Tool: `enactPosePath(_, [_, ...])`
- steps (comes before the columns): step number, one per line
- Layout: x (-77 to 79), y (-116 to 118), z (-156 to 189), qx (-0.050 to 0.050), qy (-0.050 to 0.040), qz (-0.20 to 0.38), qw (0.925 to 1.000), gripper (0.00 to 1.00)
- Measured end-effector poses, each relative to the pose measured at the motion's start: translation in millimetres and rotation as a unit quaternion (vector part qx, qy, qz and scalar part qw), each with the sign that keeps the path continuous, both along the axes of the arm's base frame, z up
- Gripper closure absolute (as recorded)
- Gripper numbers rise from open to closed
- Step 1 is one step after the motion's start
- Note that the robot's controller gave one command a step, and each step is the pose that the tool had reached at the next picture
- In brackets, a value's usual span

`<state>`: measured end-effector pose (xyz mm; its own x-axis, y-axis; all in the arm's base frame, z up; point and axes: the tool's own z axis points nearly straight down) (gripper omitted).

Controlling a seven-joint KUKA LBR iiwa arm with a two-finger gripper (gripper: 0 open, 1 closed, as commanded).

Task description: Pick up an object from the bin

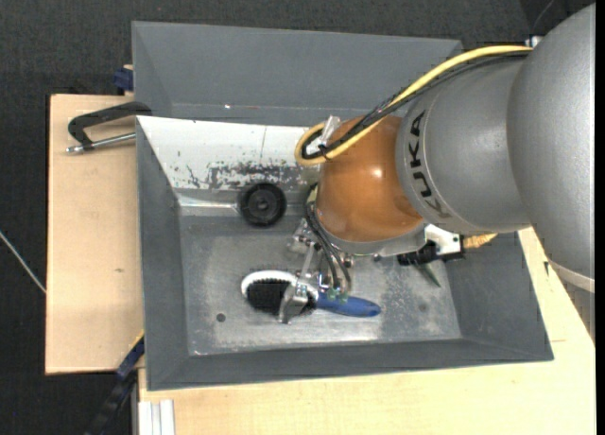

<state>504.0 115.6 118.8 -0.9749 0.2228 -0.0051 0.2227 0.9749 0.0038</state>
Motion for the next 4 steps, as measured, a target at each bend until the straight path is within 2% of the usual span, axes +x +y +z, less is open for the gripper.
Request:
enactPosePath(1, [-5.2, 6.6, -48.2, 0.0, 0.0005, -0.012, 0.9999, 0.0])
enactPosePath(2, [-3.8, 7.4, -46.3, 0.0, 0.0005, -0.012, 0.9999, 0.0])
enactPosePath(3, [-2.0, 7.5, -44.4, 0.001, -0.0018, -0.013, 0.9999, 1.0])
enactPosePath(4, [-0.9, 8.8, -7.9, 0.0, 0.0, -0.012, 0.9999, 1.0])
